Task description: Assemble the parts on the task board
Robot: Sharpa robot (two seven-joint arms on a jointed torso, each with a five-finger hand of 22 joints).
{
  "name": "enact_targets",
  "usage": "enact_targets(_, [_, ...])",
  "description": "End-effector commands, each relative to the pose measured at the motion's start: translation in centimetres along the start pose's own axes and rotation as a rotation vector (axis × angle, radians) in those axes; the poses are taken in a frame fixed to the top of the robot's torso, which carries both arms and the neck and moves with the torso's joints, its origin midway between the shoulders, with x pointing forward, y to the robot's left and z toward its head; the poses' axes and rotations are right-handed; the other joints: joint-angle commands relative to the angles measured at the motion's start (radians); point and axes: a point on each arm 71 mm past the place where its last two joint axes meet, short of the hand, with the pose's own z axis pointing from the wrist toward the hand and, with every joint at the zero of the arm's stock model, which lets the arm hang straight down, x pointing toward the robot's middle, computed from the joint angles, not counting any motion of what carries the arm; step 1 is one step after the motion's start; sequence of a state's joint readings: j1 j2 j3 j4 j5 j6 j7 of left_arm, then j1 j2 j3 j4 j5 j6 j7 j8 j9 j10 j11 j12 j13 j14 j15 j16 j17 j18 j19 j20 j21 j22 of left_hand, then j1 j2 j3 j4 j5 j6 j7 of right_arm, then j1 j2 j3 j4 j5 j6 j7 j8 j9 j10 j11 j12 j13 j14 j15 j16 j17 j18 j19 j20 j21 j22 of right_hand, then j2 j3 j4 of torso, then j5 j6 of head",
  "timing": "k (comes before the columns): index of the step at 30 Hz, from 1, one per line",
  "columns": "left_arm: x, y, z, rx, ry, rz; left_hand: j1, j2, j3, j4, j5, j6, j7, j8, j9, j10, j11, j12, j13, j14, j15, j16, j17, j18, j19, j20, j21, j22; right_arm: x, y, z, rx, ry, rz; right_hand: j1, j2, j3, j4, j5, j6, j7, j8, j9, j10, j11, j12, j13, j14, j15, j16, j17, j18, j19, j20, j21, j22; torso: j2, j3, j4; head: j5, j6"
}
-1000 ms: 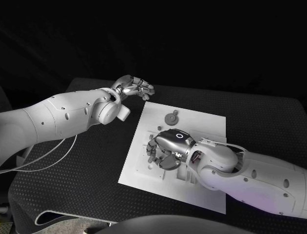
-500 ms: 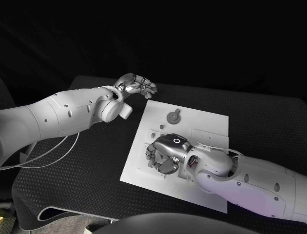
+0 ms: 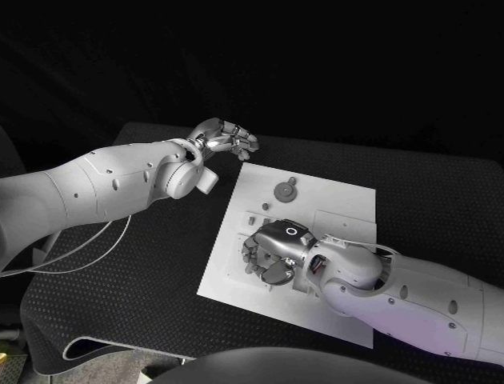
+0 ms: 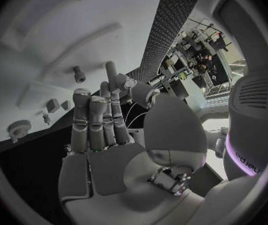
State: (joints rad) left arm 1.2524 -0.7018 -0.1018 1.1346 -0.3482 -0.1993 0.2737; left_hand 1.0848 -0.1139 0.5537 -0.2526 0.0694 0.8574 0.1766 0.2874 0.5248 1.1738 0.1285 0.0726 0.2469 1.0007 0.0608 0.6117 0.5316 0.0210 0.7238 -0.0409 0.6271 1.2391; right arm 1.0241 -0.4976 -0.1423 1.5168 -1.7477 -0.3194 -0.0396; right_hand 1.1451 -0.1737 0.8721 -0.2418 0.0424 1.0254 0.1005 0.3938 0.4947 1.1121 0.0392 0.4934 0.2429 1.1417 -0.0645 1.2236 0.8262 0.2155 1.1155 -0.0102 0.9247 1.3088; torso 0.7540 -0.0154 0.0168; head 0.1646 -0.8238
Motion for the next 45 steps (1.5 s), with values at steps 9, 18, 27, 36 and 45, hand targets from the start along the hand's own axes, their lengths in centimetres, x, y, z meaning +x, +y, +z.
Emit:
enact_targets(9, [0.1, -0.1, 0.0, 0.008, 0.006, -0.008, -0.006, 0.007, -0.001, 0.004, -0.006, -0.007, -0.002, 0.001, -0.001, -0.003, -0.003, -0.001, -0.001, 0.008, -0.002, -0.006, 0.002, 0.018, 0.008, 0.0, -0.007, 0.001, 0.4, -0.5, 0.0, 0.007, 0.034, -0.04, -0.001, 0.009, -0.001, -0.007, 0.006, 0.008, 0.002, 0.003, 0.001, 0.046, -0.002, 0.006, 0.002, 0.002, -0.007, 0.004, 0.001, 0.046, 0.002, -0.008, 0.004, 0.016, 0.0, -0.0003, -0.0004, 0.001, -0.001])
enact_targets(18, [0.1, -0.2, 0.0, 0.008, 0.006, -0.008, -0.003, 0.008, 0.0, 0.003, -0.006, -0.007, -0.003, 0.001, -0.001, -0.003, -0.003, -0.001, -0.002, 0.008, -0.002, -0.008, 0.004, 0.019, 0.009, 0.0, -0.008, 0.002, 0.5, -0.5, 0.1, 0.011, 0.034, -0.063, -0.001, 0.009, -0.001, -0.009, 0.006, 0.008, 0.002, 0.003, 0.002, 0.047, -0.002, 0.006, 0.002, 0.002, -0.007, 0.004, 0.002, 0.046, 0.002, -0.008, 0.004, 0.016, 0.0, 0.0003, 0.0, 0.001, 0.0])
enact_targets(27, [0.1, -0.2, 0.0, 0.008, 0.008, -0.008, -0.003, 0.008, 0.0, 0.003, -0.006, -0.007, -0.003, 0.001, -0.001, -0.003, -0.003, -0.001, -0.002, 0.008, -0.002, -0.008, 0.004, 0.019, 0.009, 0.0, -0.009, 0.002, 1.2, 0.1, 0.4, -0.002, 0.056, -0.053, -0.002, 0.009, -0.001, -0.01, 0.006, 0.008, 0.002, 0.003, 0.002, 0.047, -0.002, 0.005, 0.002, 0.002, -0.007, 0.004, 0.002, 0.046, 0.003, -0.008, 0.004, 0.016, 0.0, -0.0003, 0.0003, 0.0, 0.0])
enact_targets(36, [0.1, -0.1, 0.0, 0.006, 0.008, -0.008, -0.003, 0.008, 0.0, 0.003, -0.006, -0.007, -0.003, 0.001, -0.001, -0.003, -0.003, -0.001, -0.002, 0.008, -0.002, -0.009, 0.005, 0.019, 0.009, 0.0, -0.009, 0.003, 1.6, 0.5, 0.6, -0.004, 0.071, -0.039, -0.005, 0.01, -0.001, -0.012, 0.007, 0.007, 0.002, 0.002, 0.003, 0.046, -0.001, 0.003, 0.003, 0.002, -0.006, 0.003, 0.002, 0.046, 0.002, -0.008, 0.004, 0.016, 0.0, -0.0006, 0.0002, -0.001, -0.003])
enact_targets(45, [0.0, -0.1, 0.0, 0.005, 0.007, -0.008, -0.003, 0.008, 0.0, 0.003, -0.006, -0.007, -0.003, 0.002, -0.001, -0.003, -0.003, -0.001, -0.002, 0.009, -0.002, -0.01, 0.006, 0.019, 0.009, 0.001, -0.01, 0.003, 1.6, 0.1, 0.5, 0.01, 0.064, -0.025, -0.012, 0.009, 0.001, -0.015, 0.007, 0.003, 0.004, -0.002, 0.002, 0.041, 0.002, -0.002, 0.003, -0.001, -0.004, -0.001, 0.001, 0.046, -0.001, -0.006, 0.001, 0.015, 0.0, -0.0003, -0.0006, -0.001, -0.002])
